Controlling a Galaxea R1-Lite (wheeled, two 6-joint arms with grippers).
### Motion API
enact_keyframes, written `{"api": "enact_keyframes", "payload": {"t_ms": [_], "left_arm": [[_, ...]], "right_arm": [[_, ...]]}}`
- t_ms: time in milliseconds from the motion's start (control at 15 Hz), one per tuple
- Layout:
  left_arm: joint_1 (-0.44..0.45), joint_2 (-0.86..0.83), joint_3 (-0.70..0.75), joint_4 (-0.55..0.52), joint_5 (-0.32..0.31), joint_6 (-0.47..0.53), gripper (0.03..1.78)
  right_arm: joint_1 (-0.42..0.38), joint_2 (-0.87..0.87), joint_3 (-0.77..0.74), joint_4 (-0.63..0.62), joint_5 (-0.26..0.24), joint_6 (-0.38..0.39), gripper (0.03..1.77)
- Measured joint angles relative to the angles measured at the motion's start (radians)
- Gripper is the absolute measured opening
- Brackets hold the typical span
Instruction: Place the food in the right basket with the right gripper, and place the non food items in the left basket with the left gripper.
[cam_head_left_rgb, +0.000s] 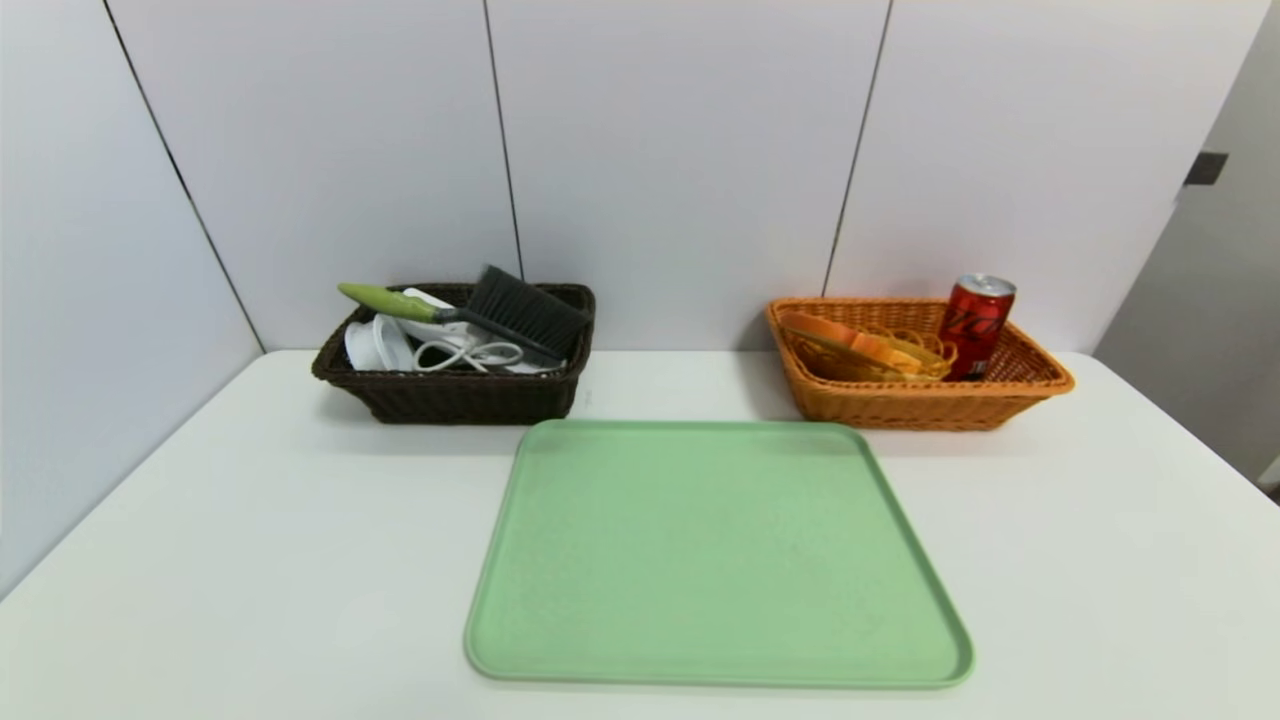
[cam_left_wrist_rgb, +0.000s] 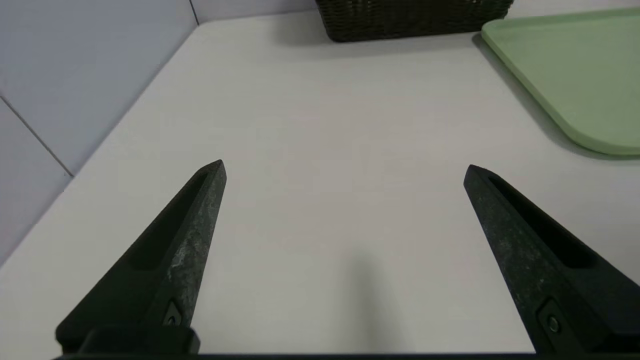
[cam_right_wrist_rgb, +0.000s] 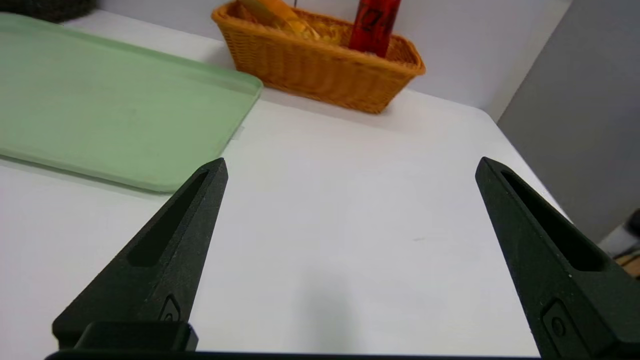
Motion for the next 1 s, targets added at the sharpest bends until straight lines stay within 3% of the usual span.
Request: {"api": "enact_keyframes", "payload": {"t_ms": [133,267,400,1000], "left_arm": [[0.000,0.000,0.000,0.001,0.002,-0.066,1.69],[0.001,0.000,0.000,-0.006,0.032,-0.148,1.69],[0.001,0.000,0.000,-0.007,0.037,-0.165,1.69],[0.001,0.000,0.000,-0.008,0.037,-0.166,1.69]], "right_arm": [[0.000,0.000,0.000,0.050,-0.008,0.041,1.71],[0.000,0.000,0.000,0.057,-0.028,0.143,1.71],[0.001,0.001,-0.004,0.069,-0.062,0.222,1.71],[0.000,0.001,-0.001,0.050,-0.067,0.256,1.71]]}}
